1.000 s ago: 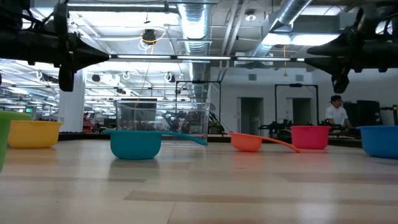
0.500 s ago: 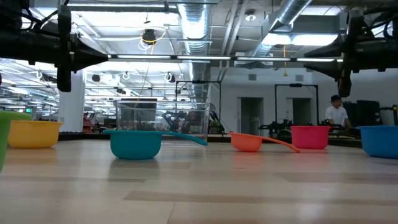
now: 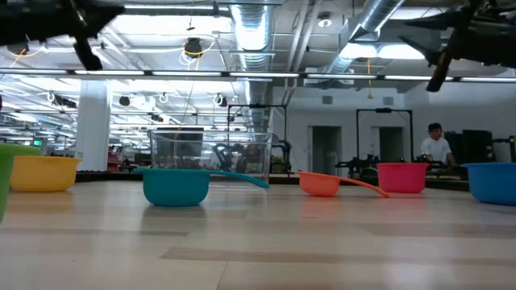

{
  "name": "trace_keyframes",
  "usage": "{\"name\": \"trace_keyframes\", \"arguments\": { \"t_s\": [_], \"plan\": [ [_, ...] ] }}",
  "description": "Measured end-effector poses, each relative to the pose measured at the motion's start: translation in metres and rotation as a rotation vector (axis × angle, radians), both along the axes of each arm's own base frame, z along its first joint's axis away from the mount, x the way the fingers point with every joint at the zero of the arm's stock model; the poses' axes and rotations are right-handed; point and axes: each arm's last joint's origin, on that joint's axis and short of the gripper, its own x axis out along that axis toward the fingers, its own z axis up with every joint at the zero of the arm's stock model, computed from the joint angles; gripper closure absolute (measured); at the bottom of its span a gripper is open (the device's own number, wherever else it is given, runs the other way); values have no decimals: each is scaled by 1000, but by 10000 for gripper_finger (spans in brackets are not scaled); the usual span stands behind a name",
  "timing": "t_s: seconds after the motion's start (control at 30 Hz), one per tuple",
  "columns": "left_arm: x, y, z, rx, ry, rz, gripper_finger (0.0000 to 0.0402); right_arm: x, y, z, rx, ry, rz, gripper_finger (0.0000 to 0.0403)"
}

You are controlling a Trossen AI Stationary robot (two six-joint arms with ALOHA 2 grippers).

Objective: Nest measuring cups in basket
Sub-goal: Adjust the yellow measuring cup on the table

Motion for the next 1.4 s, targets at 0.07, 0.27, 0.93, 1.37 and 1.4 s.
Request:
{"name": "trace_keyframes", "arguments": {
  "t_s": [0.07,0.27,0.93,1.37,1.4],
  "plan": [
    [-1,0,9,15,9,28,401,3,0,6,-26,15,19,267],
    [13,0,42,117,107,79,401,13,1,45,-256,48,-2,267],
    [131,-1,91,330,760,-36,402,53,-11,109,-438,353,-122,267],
    [151,-6,55,230,995,-301,402,56,-17,95,-355,481,-102,267],
    [147,-6,54,207,1020,-319,401,56,-18,94,-354,489,-101,267]
  ]
}}
